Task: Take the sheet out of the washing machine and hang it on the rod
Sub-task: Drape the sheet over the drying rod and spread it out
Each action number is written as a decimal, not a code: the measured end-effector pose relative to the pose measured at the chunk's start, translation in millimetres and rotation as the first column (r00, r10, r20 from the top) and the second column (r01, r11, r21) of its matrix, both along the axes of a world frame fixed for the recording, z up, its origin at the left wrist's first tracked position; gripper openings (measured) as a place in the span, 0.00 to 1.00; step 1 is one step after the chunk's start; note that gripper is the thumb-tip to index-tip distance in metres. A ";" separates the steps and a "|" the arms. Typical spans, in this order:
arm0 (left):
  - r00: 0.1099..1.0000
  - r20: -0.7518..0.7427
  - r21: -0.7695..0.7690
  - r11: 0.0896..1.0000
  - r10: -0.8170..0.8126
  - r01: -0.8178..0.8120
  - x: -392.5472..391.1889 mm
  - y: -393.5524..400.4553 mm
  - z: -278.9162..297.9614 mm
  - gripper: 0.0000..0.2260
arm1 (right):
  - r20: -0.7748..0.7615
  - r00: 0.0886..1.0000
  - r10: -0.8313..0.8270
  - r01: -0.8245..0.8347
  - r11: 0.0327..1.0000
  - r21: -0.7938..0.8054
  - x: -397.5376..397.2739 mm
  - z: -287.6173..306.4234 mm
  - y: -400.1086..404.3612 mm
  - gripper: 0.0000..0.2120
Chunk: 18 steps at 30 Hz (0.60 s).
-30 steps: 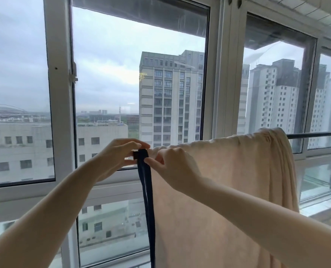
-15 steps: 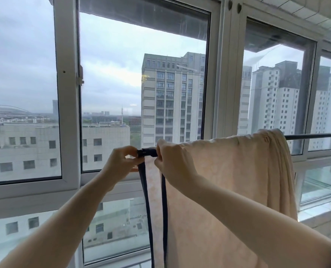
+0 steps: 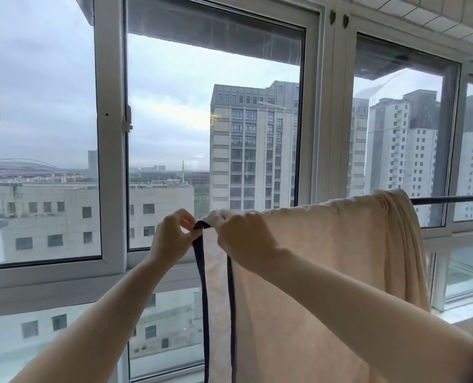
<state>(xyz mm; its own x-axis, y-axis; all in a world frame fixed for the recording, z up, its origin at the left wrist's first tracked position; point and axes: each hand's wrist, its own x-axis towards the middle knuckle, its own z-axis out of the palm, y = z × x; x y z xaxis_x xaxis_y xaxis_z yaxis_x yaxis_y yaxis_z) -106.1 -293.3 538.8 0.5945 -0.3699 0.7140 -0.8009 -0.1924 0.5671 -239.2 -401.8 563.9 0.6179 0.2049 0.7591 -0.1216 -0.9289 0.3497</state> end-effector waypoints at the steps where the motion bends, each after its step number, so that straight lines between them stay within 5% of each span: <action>1: 0.998 -0.046 0.053 0.997 -0.052 0.054 1.1 1.8 -4.6 0.08 | -0.034 0.999 0.009 -0.009 1.000 -0.012 0.7 -7.3 -0.5 0.03; 6: 0.936 -0.192 0.005 0.954 -0.294 0.301 -3.0 6.0 -2.7 0.07 | -0.034 0.996 0.084 -0.085 0.996 -0.022 -1.1 -13.1 -8.4 0.02; 12: 0.900 -0.210 -0.135 0.923 -0.383 0.361 -20.7 4.7 18.6 0.18 | 0.032 0.999 -0.039 0.040 0.999 -0.028 -9.9 0.2 -49.9 0.10; 18: 0.979 0.139 0.146 0.981 -0.149 0.129 -30.8 -7.2 24.6 0.06 | -0.053 0.991 -0.123 0.128 0.988 0.090 -24.8 4.3 -98.0 0.12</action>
<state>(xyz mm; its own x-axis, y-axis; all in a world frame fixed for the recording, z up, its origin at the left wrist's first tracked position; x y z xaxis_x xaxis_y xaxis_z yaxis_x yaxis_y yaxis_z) -136.9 -300.4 563.4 0.4217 -0.5409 0.7277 -0.8983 -0.1403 0.4163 -264.0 -499.8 568.2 0.6694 0.0532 0.7410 -0.2248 -0.9362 0.2703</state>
